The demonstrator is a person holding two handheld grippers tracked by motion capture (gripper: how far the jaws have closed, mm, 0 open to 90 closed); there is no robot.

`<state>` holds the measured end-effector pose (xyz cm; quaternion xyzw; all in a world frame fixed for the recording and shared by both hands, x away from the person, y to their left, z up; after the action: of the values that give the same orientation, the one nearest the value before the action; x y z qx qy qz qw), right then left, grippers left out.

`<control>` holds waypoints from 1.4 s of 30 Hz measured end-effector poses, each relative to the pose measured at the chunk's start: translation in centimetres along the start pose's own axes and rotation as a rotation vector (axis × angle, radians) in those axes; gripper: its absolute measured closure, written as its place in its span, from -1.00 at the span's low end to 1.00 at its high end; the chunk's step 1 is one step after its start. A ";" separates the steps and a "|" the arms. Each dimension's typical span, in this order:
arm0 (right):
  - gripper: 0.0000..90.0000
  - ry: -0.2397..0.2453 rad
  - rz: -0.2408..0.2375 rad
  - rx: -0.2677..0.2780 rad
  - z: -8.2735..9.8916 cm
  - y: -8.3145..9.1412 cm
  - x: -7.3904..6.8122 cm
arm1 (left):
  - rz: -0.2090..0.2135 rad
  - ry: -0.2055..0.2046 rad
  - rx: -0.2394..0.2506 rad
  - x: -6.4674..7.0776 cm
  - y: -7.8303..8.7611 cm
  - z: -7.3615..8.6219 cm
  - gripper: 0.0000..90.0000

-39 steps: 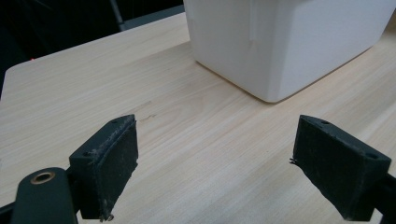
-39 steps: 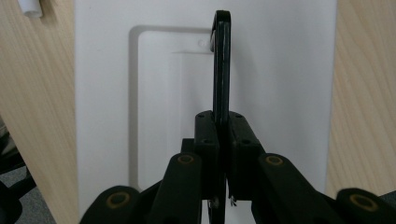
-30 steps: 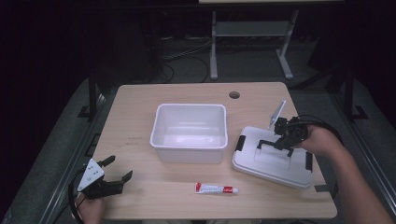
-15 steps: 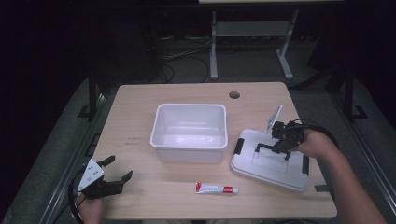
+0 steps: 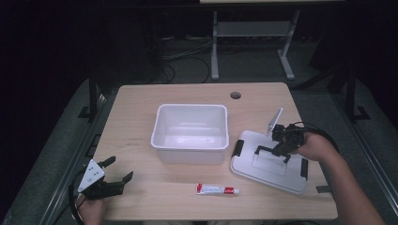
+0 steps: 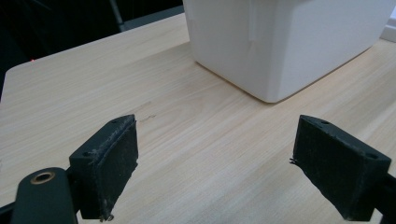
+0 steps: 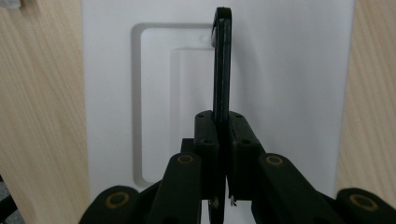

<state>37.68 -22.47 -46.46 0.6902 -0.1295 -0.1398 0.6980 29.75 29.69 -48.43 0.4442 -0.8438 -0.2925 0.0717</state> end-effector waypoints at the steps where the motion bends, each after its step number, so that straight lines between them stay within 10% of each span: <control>1: 0.86 0.000 0.001 0.003 0.0 0.0 0.0 | 0.001 0.000 0.000 0.0 0.0 0.0 -0.70; 42: 0.15 -0.012 0.006 0.037 0.1 0.5 -2.8 | 0.008 0.006 0.003 0.1 -0.1 0.0 -0.70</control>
<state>35.06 -21.56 -45.90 0.7018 -0.1383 -0.1395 0.6848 29.77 29.55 -48.47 0.4418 -0.8458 -0.2896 0.0745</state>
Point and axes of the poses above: each handheld gripper's, and its own axes: y roughly backward along the jaws, z roughly out of its underside, x roughly to its right, the point moved 8 cm from there along -y, roughly forward along the jaws, and after that the axes turned 11 degrees about -x, right-handed, at the moved point
